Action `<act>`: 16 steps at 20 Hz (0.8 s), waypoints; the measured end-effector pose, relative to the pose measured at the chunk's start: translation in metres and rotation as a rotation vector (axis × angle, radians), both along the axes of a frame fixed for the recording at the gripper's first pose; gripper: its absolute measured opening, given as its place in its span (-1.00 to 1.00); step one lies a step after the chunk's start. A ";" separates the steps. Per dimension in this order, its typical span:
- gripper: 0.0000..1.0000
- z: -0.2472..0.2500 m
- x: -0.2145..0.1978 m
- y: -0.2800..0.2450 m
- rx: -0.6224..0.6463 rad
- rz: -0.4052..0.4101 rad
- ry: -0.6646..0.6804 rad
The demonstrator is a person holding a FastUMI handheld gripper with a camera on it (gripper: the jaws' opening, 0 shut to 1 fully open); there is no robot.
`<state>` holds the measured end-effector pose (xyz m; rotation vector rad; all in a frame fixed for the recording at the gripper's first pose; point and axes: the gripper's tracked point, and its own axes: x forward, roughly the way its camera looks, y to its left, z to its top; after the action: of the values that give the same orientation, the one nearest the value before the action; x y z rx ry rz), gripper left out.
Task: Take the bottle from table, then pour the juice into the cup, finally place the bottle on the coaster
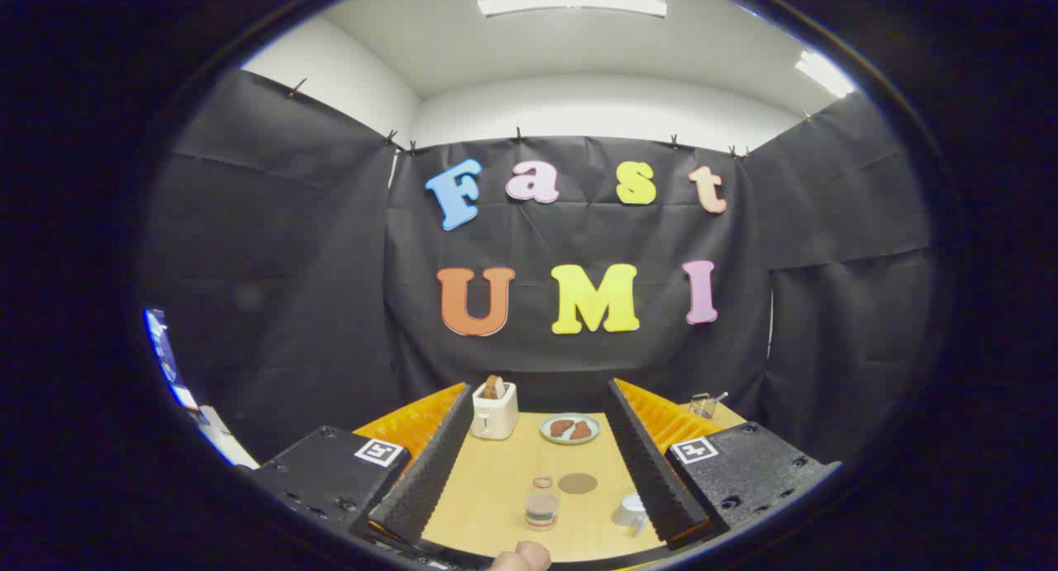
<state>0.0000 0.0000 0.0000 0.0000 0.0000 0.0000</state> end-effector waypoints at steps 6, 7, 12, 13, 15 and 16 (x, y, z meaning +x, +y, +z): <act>1.00 -0.011 0.007 0.011 -0.011 -0.012 0.007; 1.00 -0.010 0.009 0.017 -0.009 -0.005 -0.006; 1.00 -0.026 0.016 0.021 -0.045 -0.025 0.027; 1.00 -0.028 0.017 0.022 -0.046 -0.028 0.029; 1.00 -0.032 0.019 0.024 -0.037 -0.028 0.033; 1.00 -0.033 0.019 0.024 -0.033 -0.028 0.031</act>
<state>0.0190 0.0237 -0.0334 -0.0333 0.0312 -0.0284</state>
